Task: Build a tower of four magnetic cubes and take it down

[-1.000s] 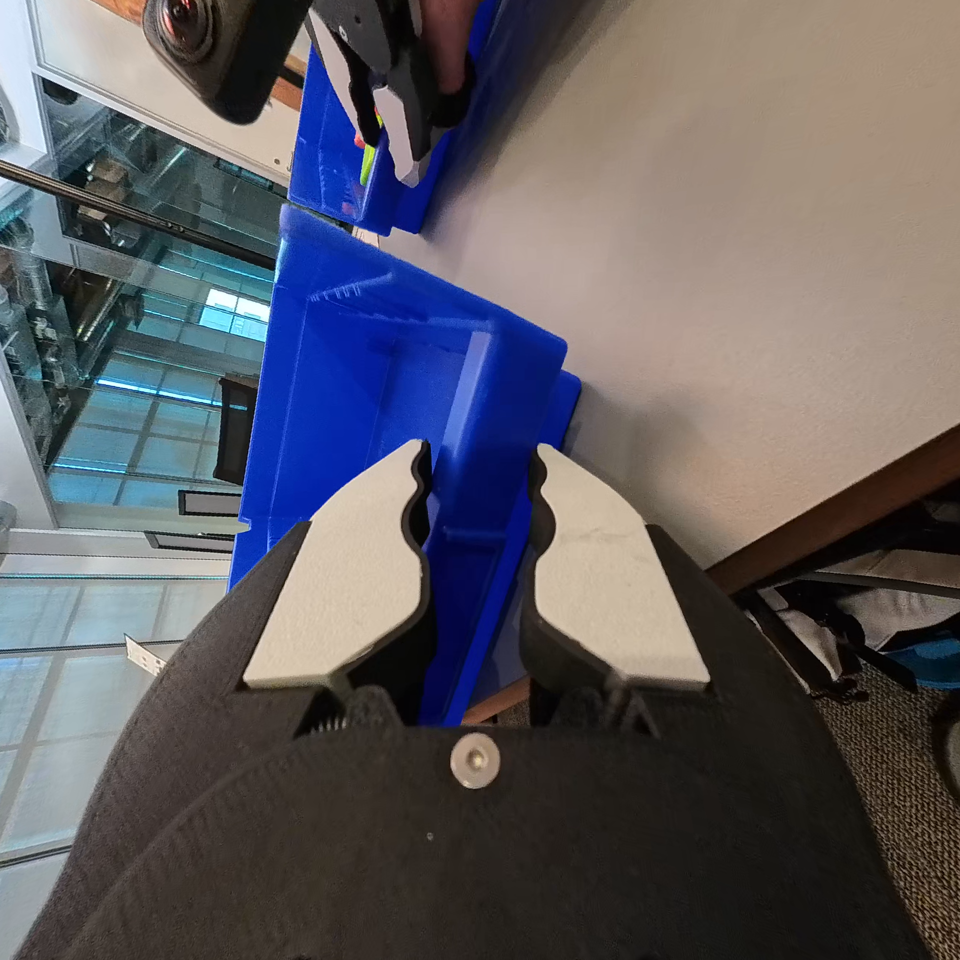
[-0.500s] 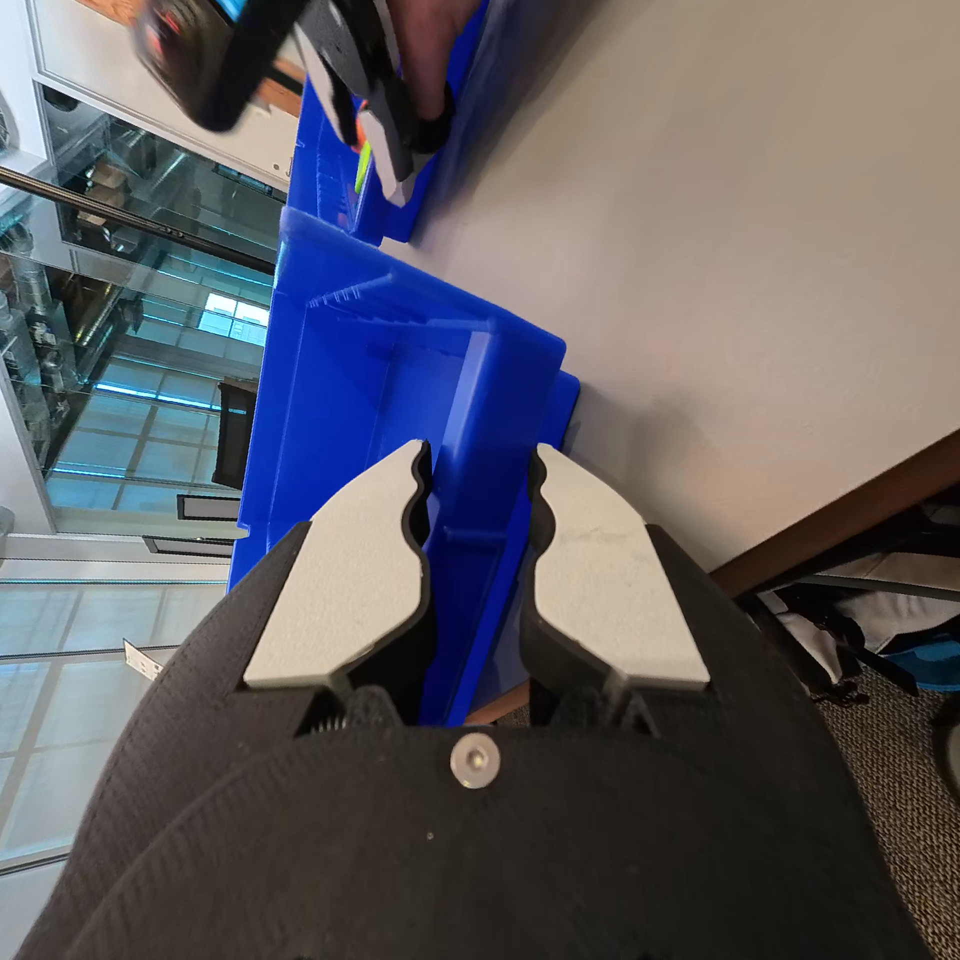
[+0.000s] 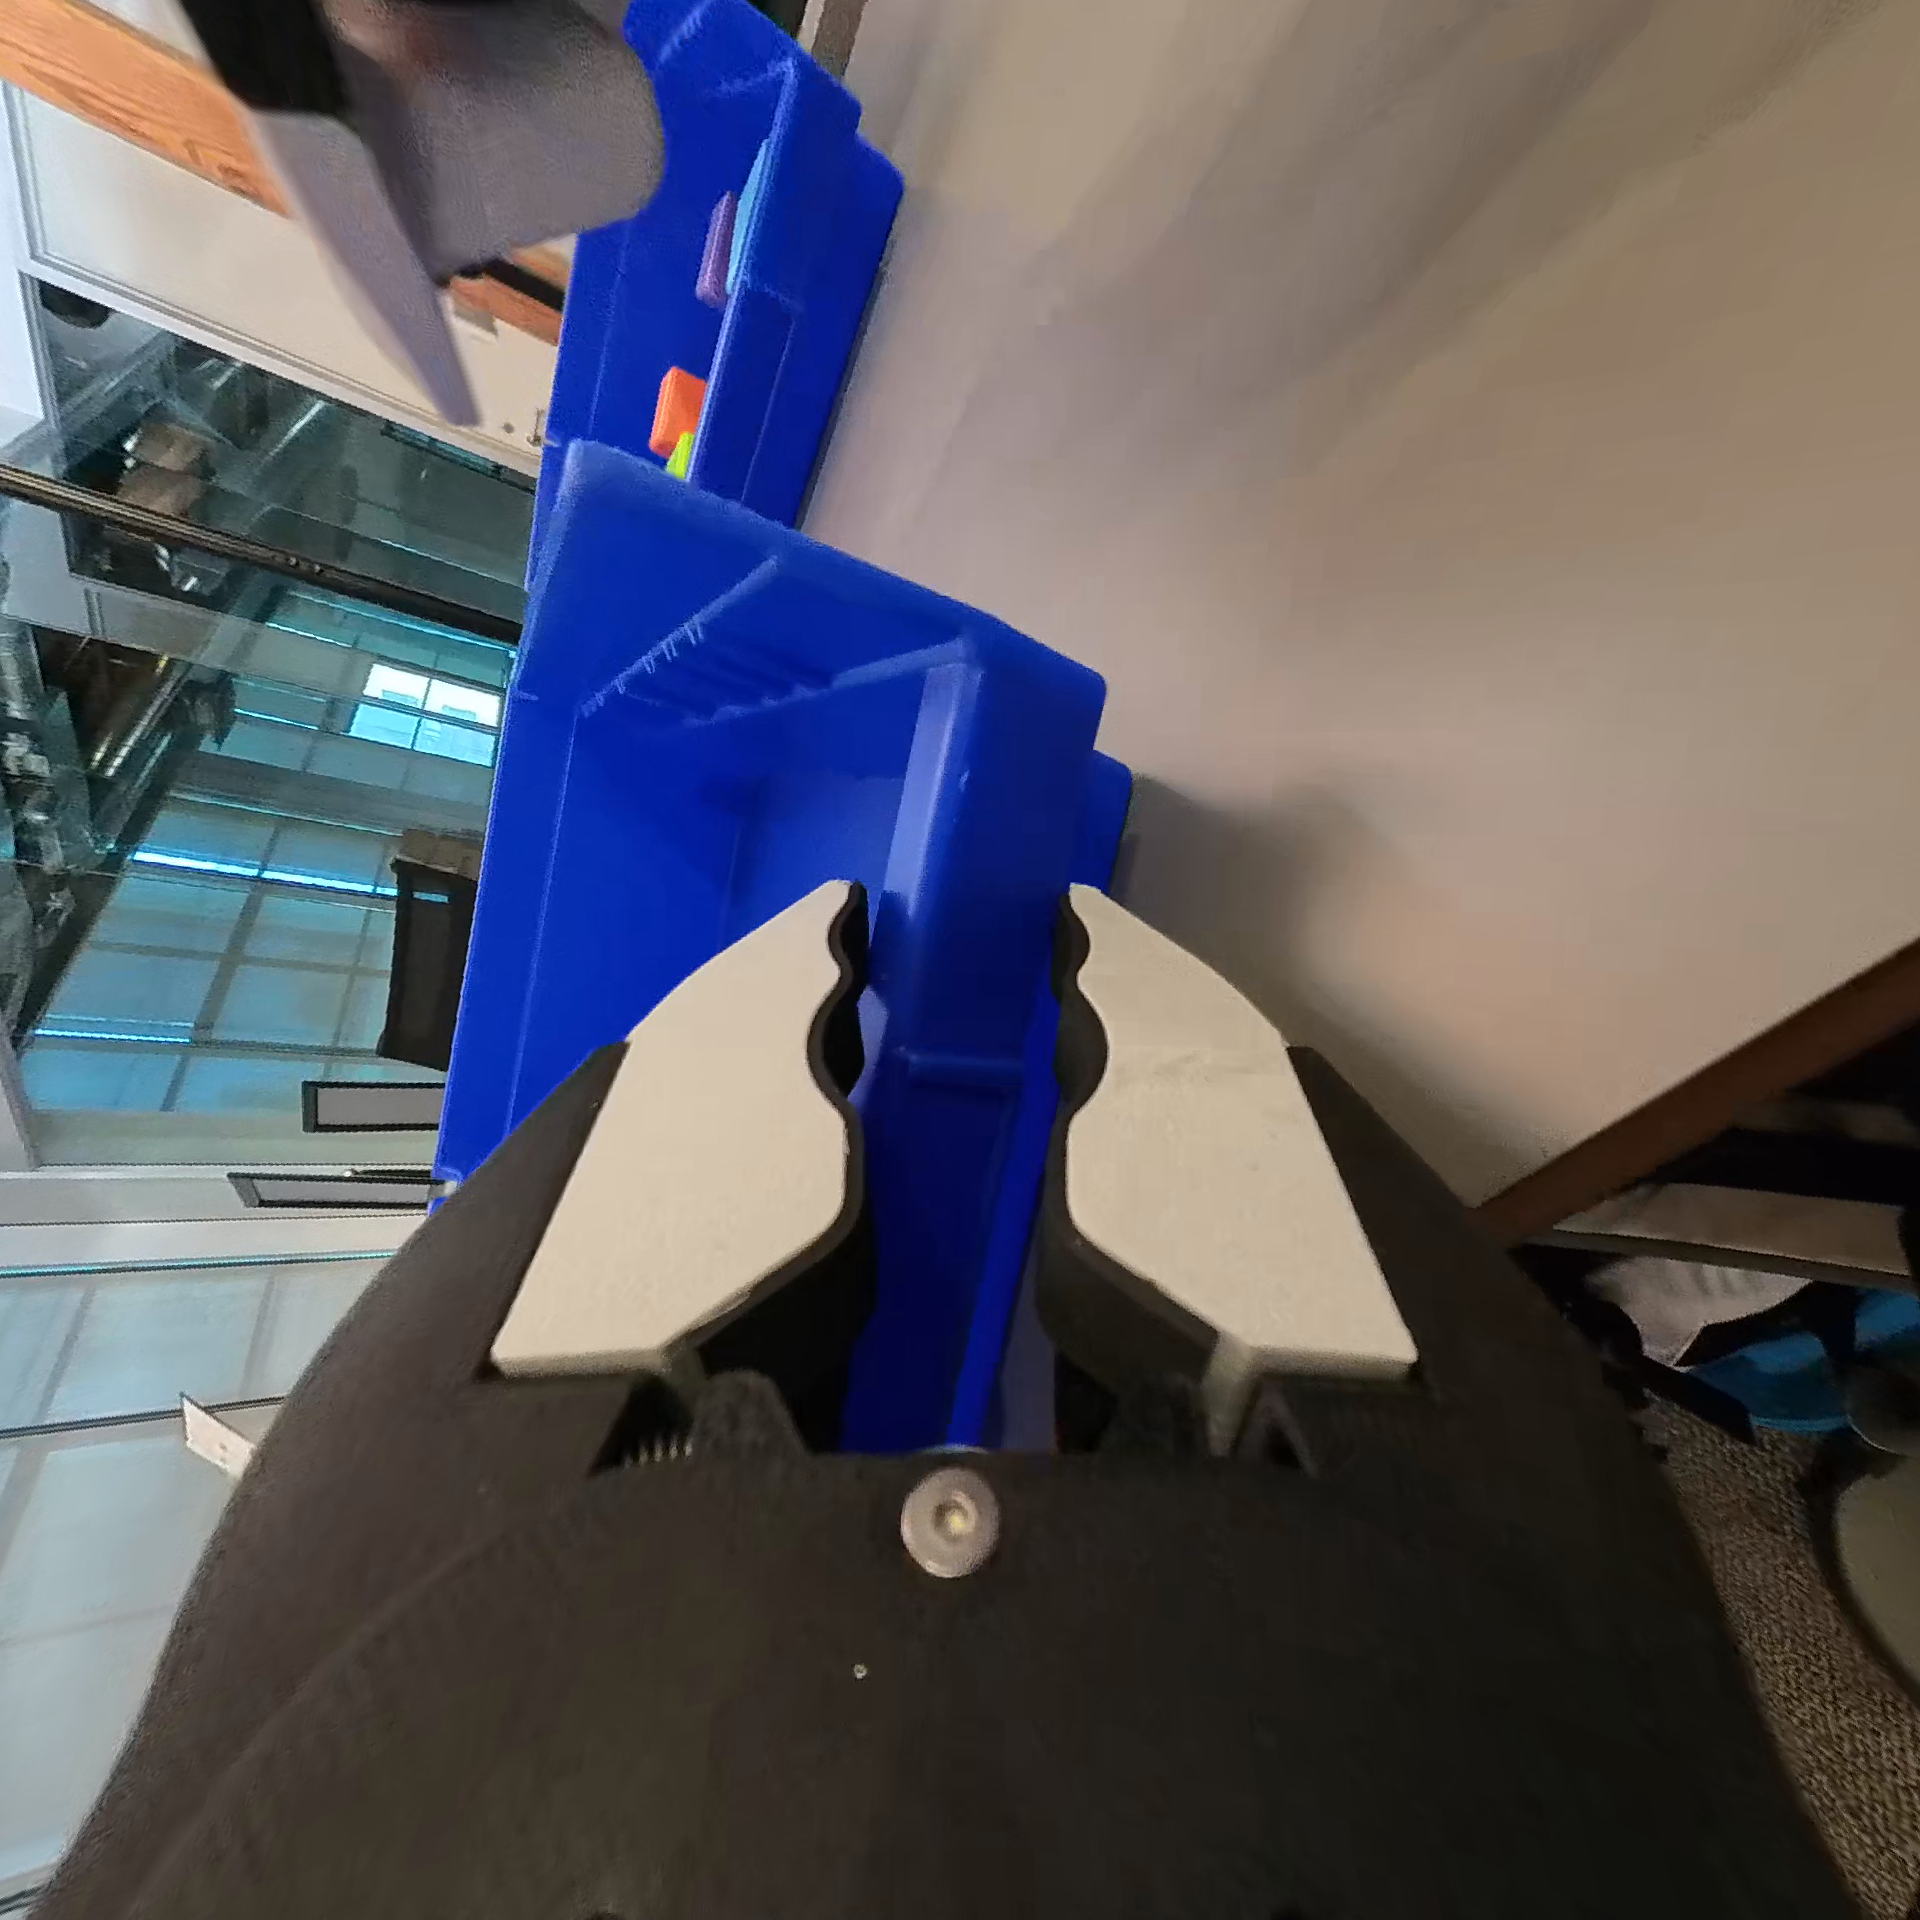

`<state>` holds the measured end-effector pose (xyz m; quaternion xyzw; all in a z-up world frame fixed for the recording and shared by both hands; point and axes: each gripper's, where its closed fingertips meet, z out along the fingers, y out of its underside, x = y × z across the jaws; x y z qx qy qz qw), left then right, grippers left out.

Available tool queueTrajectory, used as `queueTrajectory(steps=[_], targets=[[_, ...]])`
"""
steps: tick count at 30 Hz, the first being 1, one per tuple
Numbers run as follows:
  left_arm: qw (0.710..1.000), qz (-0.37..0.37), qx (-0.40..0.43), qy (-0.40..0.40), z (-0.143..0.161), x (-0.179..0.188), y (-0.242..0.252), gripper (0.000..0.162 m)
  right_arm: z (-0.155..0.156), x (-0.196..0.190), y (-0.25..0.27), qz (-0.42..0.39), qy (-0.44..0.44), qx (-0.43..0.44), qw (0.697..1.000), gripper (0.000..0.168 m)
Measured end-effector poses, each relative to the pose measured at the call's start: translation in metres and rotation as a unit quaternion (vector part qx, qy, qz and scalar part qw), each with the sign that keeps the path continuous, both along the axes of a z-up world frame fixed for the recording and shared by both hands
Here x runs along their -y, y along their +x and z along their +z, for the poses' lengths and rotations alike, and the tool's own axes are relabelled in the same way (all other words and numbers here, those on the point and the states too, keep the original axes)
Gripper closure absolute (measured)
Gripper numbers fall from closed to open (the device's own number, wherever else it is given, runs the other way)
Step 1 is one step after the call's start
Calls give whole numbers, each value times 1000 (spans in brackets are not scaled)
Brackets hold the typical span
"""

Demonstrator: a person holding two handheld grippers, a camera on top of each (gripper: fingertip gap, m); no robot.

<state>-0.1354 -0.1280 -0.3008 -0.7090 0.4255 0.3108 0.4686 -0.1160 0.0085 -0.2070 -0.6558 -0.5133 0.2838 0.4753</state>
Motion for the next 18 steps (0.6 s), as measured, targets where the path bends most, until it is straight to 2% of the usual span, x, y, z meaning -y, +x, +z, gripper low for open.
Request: queueTrajectory(steps=[3, 7, 11, 15, 18], targets=[[1000, 3, 3, -4, 0, -1, 8, 129, 7, 32, 6, 18, -55, -23, 998, 115], [1000, 13, 8, -10, 0, -4, 21, 129, -8, 67, 8, 37, -90, 11, 995, 109], [1000, 21, 9, -18, -1, -8, 34, 129, -33, 73, 11, 18, -79, 68, 994, 109], [1000, 18, 8, -18, 0, -8, 47, 129, -56, 75, 8, 16, -79, 96, 992, 117], [1000, 18, 5, -15, 0, -9, 50, 129, -61, 73, 6, 1, -64, 100, 993, 121]])
